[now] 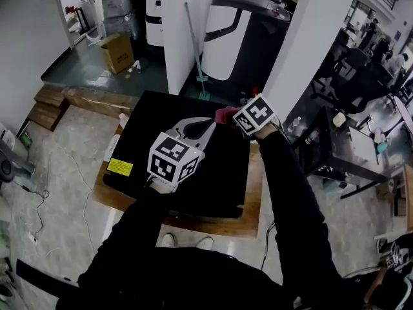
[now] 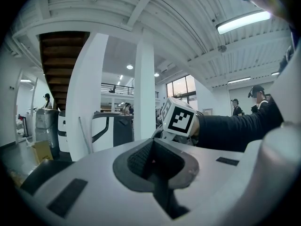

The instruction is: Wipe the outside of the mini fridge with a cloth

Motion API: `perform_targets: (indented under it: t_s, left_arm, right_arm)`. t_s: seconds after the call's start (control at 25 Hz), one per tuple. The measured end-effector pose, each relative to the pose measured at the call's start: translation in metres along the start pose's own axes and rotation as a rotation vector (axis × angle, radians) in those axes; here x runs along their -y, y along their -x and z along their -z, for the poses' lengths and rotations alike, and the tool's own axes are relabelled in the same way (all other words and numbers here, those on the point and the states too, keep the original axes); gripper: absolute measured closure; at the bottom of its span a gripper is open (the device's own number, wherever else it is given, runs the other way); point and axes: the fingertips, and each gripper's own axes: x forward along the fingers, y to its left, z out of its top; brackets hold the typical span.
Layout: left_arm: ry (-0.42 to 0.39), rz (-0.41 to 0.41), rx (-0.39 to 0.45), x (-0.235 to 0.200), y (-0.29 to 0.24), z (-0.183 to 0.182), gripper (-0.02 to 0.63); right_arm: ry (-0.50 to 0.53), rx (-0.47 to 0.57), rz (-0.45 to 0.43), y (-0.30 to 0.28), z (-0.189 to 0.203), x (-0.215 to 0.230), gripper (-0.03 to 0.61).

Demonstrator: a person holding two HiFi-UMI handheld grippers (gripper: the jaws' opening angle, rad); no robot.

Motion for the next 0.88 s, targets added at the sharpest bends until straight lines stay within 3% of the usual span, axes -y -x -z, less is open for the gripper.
perform_targets:
  t_s: [0.48,0.88]
  left_arm:
    - [0.0,0.118,0.07,0.022,0.07,-0.003,0.607]
    - [-0.006,0.198,0.1,0.045,0.136,-0.001,0.607]
  right_arm:
    - [-0.044,-0.028,0.04,0.023,0.011,-0.087,0.514]
    - [-0.115,-0.062,0.018,0.053,0.033,-0.171,0.514]
